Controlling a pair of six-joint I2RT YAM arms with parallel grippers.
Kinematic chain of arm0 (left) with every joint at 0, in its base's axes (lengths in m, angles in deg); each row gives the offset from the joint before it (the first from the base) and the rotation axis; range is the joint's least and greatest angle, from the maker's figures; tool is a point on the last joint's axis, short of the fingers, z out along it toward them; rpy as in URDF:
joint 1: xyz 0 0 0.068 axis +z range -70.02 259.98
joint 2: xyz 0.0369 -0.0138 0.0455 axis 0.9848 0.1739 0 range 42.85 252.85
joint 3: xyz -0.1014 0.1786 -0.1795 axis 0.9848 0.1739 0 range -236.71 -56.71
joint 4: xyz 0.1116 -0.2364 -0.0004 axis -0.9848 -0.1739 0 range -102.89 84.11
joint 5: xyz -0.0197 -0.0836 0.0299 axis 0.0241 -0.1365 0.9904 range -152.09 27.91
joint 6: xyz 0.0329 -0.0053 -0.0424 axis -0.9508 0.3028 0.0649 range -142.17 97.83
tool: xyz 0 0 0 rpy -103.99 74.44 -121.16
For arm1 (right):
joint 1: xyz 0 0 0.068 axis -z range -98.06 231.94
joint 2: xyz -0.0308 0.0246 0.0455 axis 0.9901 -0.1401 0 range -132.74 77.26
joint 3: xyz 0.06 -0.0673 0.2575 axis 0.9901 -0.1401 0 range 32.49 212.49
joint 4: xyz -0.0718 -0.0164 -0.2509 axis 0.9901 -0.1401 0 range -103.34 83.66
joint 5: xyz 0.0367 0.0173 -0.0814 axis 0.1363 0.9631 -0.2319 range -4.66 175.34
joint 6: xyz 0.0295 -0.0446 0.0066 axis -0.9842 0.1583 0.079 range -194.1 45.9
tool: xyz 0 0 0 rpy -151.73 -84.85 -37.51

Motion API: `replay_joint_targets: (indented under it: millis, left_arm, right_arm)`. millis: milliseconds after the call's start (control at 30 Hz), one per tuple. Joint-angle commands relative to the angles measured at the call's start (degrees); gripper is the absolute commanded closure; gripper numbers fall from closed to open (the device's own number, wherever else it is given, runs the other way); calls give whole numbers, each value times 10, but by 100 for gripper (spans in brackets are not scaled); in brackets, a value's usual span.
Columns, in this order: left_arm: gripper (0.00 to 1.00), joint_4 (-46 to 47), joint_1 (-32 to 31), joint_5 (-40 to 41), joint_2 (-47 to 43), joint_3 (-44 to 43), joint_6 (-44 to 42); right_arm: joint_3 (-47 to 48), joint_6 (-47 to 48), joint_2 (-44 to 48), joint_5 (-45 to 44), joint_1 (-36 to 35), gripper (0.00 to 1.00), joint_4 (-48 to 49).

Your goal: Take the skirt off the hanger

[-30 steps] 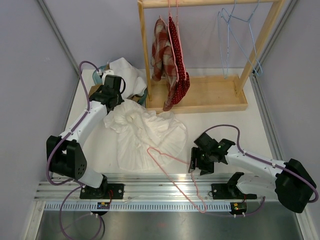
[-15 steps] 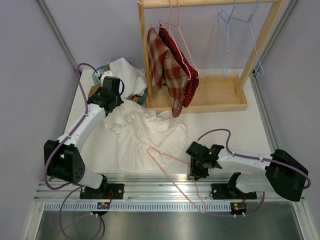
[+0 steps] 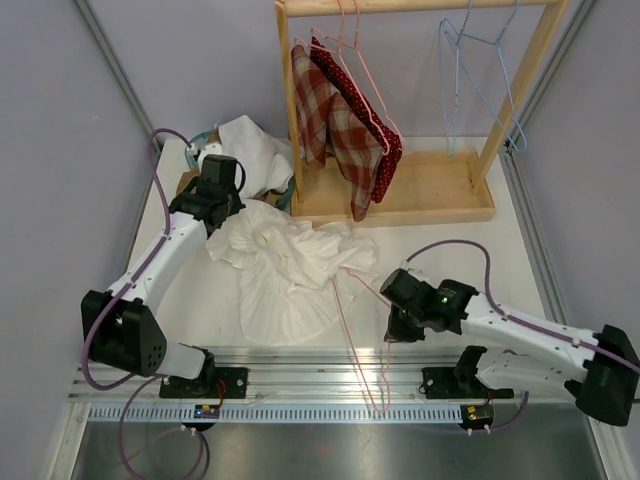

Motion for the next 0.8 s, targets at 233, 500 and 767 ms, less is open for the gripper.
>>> replay_joint_targets:
  millis: [233,500,767]
  left_arm:
    - [100,-57,-60,36,-83,-77,-13]
    - [100,-74,-115,80,-103,-45,-4]
    - [100,-125,-107,128,-55,-285,-113]
  right_arm:
    - [312,-4,139,-152,-5,100,-327]
    - [433,14,123,-207,-5,100,-351]
    - [455,8,158,-246,-5,100,-398]
